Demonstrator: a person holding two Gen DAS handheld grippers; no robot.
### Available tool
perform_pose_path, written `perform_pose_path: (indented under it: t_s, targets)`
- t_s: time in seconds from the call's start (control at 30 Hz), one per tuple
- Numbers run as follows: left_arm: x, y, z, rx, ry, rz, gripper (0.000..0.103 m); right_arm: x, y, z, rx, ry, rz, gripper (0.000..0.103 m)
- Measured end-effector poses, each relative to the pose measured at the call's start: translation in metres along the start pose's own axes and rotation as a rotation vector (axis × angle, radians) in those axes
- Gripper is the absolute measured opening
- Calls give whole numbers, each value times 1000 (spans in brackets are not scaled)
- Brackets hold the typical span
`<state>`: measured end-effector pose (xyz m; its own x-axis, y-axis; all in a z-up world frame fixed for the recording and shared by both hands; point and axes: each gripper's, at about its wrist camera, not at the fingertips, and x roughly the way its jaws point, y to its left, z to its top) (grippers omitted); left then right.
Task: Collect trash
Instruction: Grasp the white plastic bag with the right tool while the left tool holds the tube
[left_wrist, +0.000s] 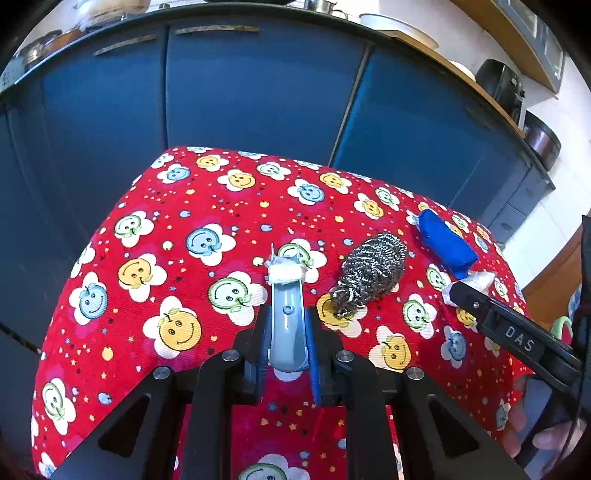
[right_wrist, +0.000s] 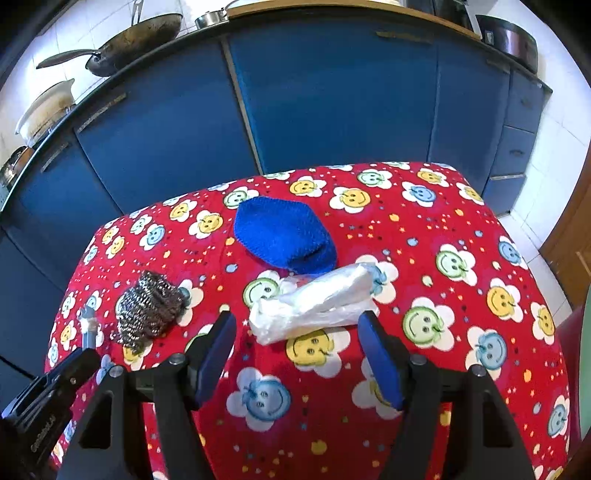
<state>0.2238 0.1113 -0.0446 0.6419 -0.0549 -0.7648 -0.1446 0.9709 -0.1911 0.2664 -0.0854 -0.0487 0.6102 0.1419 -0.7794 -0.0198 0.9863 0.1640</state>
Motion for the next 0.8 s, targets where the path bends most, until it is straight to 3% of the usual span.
perform_pose_path:
  t_s: [0.13, 0.2, 0.3, 0.37, 0.47, 0.8]
  targets:
    - [2, 0, 0, 1, 4, -6, 18, 10, 0, 0, 0, 27, -8, 70]
    - [1, -1, 0, 1, 2, -11, 18, 14, -1, -1, -4, 34, -25, 63]
    - [0, -2, -1, 5, 0, -17, 18, 11, -4, -2, 3, 26, -36, 45]
    - [-1, -4, -2, 13, 0, -21, 18, 8, -9, -3, 27, 25, -22, 28]
    - [-1, -6, -2, 19, 1, -20, 18, 5, -16, -5, 51, 30, -11, 12]
    - [-1, -2, -1, 5, -1, -17, 18, -15, -38, -17, 89, 39, -3, 11]
